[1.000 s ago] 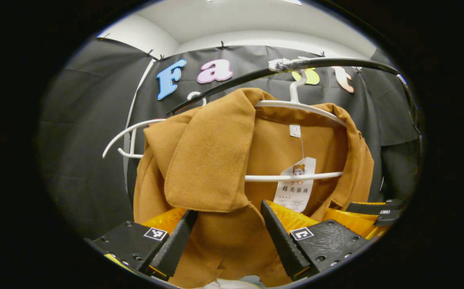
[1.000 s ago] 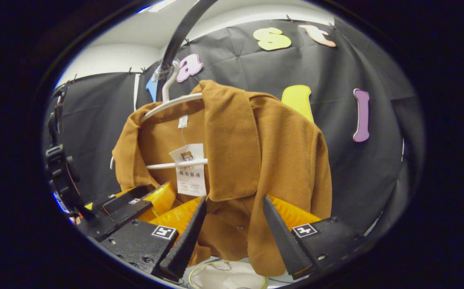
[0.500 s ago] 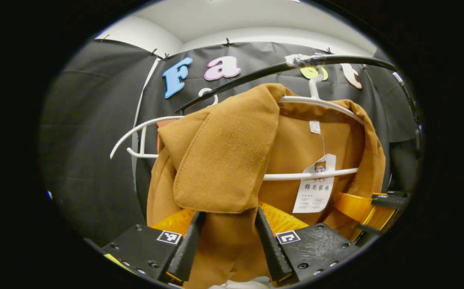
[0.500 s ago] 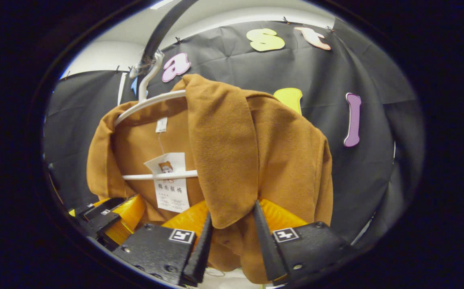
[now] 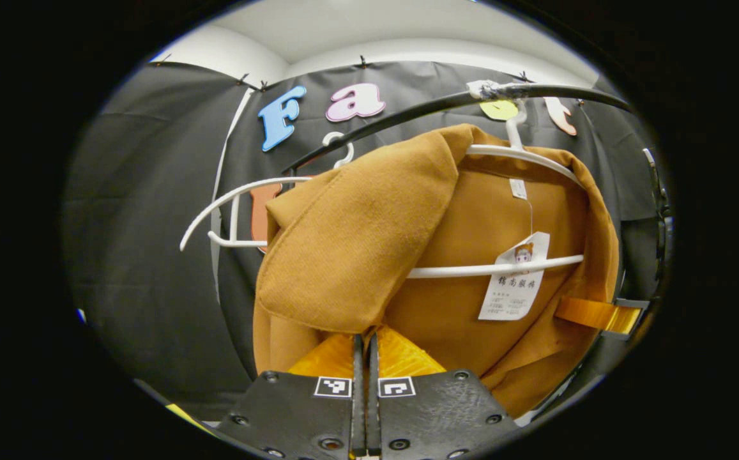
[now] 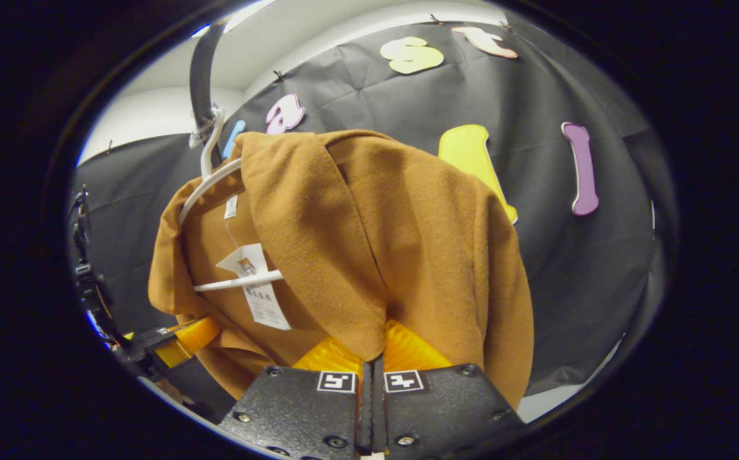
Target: Grasp the clothes on the hanger with both hands and then place them into the laundry hamper below.
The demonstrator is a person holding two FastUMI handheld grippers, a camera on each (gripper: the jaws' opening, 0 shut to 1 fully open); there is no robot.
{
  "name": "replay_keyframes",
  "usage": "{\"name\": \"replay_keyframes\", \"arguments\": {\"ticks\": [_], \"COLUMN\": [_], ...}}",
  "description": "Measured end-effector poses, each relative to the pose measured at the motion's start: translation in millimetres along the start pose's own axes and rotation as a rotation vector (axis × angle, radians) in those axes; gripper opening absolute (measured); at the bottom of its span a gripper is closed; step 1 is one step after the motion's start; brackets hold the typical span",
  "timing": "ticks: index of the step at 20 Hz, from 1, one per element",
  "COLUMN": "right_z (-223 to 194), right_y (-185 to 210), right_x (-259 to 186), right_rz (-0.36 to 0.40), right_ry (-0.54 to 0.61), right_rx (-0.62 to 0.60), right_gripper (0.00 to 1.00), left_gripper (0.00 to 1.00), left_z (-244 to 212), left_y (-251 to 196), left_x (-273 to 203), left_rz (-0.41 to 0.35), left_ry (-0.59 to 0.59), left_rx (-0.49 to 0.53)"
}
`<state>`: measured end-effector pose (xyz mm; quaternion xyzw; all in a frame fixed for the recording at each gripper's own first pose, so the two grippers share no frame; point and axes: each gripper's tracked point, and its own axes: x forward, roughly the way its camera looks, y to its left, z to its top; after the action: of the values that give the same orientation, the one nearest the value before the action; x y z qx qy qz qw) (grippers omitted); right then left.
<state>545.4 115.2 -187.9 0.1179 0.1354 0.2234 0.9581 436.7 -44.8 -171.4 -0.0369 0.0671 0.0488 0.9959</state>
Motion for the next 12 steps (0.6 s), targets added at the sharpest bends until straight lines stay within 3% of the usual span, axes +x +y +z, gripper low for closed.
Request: {"name": "replay_keyframes", "arguments": {"ticks": [2, 3, 7, 8, 12], "right_z": [-1, -1, 6, 12, 35], "right_y": [1, 3, -1, -2, -7], "right_x": [-1, -2, -9, -10, -26], "right_rz": [0.048, 0.072, 0.209, 0.251, 0.393], "right_ry": [0.013, 0.018, 0.032, 0.028, -0.023], "right_rx": [0.002, 0.007, 0.044, 0.080, 0.261], "right_gripper": [0.04, 0.04, 0.04, 0.04, 0.04], "left_gripper": [0.01, 0.07, 0.00, 0.05, 0.00], "left_z": [-2, -2, 0, 1, 16], "left_y": [-3, -4, 0, 4, 18], "left_x": [-1, -3, -8, -9, -16], "left_rz": [-0.020, -0.035, -0.095, -0.107, -0.165], "left_ry": [0.013, 0.015, 0.031, 0.031, 0.010], "left_rx": [0.003, -0.004, -0.014, -0.020, -0.113]}}
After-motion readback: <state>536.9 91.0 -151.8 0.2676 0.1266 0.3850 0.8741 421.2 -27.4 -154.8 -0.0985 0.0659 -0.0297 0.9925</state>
